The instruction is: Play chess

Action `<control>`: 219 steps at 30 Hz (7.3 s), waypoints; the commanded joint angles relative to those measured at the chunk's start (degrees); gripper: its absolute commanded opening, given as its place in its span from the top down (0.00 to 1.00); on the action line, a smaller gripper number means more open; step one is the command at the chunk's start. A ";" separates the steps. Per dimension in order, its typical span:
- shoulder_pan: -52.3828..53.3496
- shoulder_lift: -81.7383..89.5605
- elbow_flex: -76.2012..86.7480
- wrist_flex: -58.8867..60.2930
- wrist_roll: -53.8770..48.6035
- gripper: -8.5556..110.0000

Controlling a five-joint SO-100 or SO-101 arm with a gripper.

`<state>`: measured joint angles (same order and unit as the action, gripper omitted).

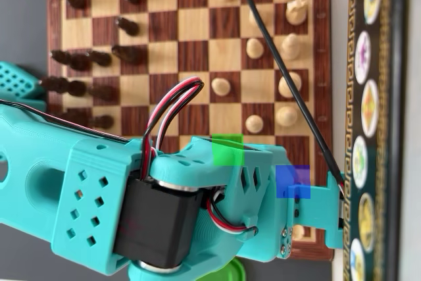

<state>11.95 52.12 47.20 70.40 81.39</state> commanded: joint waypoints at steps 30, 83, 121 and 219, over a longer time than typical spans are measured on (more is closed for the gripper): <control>0.26 -0.35 -2.90 -2.29 -0.35 0.82; 0.26 4.39 -2.55 -1.76 -0.35 0.90; -4.31 23.99 14.85 -2.99 0.26 0.90; -2.72 33.13 43.86 -11.78 0.26 0.90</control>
<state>8.88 84.90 94.04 59.24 81.47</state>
